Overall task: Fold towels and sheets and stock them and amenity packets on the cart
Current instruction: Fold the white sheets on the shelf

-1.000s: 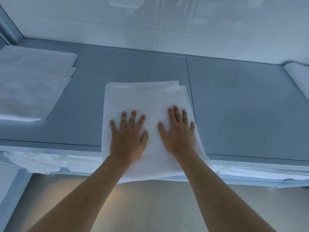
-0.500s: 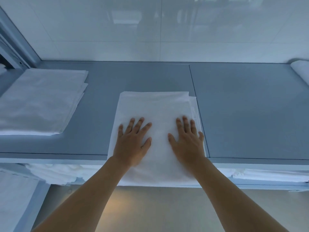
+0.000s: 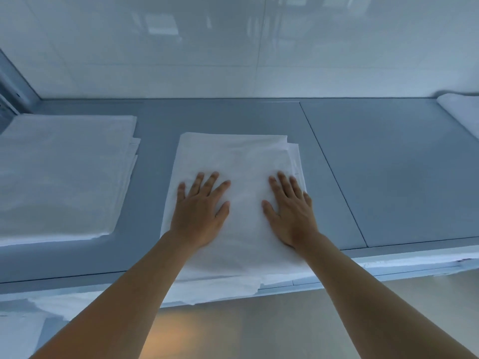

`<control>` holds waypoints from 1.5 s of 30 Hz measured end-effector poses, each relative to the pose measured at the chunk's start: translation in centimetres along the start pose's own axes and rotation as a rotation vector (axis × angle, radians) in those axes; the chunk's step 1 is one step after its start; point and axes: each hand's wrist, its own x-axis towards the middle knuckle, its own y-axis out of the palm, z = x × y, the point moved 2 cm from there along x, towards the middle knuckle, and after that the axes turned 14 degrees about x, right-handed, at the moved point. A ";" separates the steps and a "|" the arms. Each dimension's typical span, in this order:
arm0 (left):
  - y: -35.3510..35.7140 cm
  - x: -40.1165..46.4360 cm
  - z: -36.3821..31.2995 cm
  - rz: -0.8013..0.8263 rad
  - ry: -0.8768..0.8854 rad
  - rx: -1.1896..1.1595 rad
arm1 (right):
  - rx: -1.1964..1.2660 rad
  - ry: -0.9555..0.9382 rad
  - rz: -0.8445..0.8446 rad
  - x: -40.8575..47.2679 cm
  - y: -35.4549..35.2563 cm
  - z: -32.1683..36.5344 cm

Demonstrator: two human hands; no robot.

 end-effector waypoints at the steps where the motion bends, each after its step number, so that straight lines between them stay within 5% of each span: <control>1: 0.0 0.4 1.0 0.009 0.008 0.014 | -0.005 0.006 -0.005 0.6 0.4 0.8; 16: -1.2 0.4 7.4 0.201 -0.458 -0.051 | -0.188 0.356 -0.128 3.6 2.2 6.1; 22: -1.6 0.8 7.5 0.219 -0.483 -0.125 | -0.028 0.380 -0.148 4.0 1.9 7.0; 32: -4.0 -0.4 9.2 -0.030 -0.375 -0.147 | 0.026 0.290 -0.238 3.6 1.4 9.8; 45: -11.6 -3.8 26.6 -0.157 -0.412 -0.082 | 0.125 0.080 -0.316 6.6 3.0 28.5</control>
